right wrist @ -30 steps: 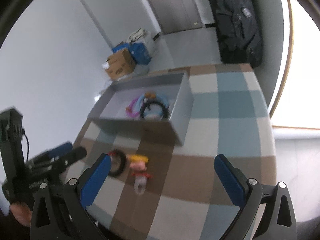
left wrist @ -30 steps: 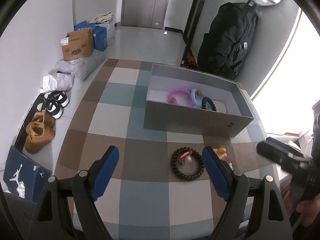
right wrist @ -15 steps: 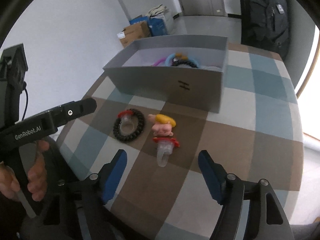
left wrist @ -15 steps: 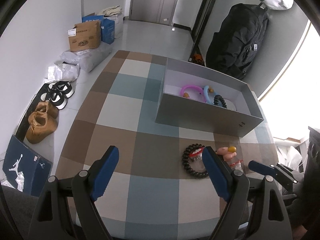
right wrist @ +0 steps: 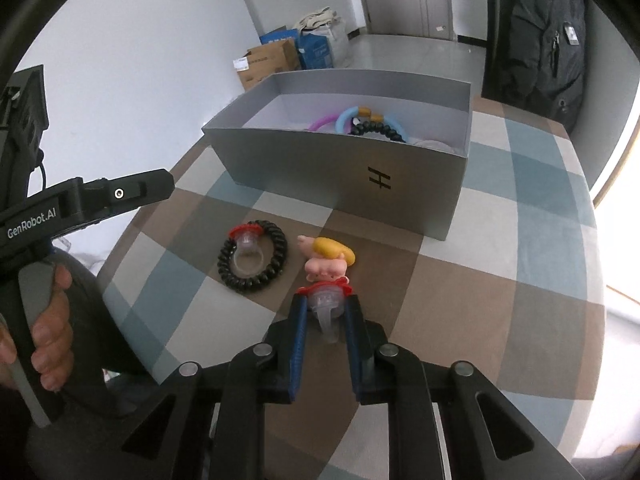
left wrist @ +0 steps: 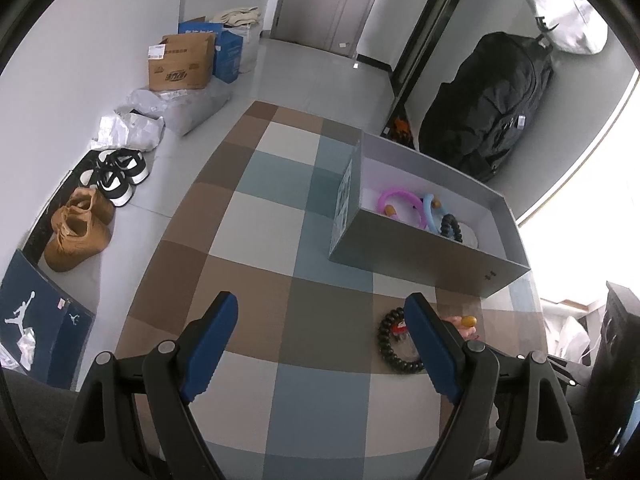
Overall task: Organize jewelry
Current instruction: 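Grasp the clear red-capped pacifier charm with the right tool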
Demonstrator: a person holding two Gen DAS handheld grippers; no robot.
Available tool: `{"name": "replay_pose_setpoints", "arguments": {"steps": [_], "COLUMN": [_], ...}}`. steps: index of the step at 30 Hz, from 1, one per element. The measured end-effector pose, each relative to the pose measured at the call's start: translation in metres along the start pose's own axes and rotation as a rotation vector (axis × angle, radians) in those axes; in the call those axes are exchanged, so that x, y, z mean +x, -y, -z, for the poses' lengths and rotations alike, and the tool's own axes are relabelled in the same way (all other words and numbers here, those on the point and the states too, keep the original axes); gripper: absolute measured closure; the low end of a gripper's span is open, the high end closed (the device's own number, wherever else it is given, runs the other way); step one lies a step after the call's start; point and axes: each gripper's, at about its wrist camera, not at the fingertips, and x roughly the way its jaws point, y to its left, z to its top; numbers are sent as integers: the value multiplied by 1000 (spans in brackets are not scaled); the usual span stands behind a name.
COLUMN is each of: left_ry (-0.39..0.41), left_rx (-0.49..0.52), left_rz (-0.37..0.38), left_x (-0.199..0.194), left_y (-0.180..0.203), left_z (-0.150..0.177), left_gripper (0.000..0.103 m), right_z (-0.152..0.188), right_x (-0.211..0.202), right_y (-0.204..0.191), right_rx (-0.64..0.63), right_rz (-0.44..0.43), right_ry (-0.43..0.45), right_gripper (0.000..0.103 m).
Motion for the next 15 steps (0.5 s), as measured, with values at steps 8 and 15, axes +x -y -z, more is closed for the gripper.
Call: {"name": "replay_pose_setpoints", "arguments": {"steps": [8, 15], "left_ry": [-6, -38], "left_rx": [97, 221], "left_rz": [82, 76], "left_x": [3, 11], "left_y": [20, 43], "left_z": [4, 15], "left_gripper": [21, 25], "right_z": [-7, -9], "right_x": [-4, -10], "right_y": [13, 23], "right_rx": [52, 98], "right_rz": [-7, -15], "right_ry": [23, 41], "right_gripper": [86, 86]}}
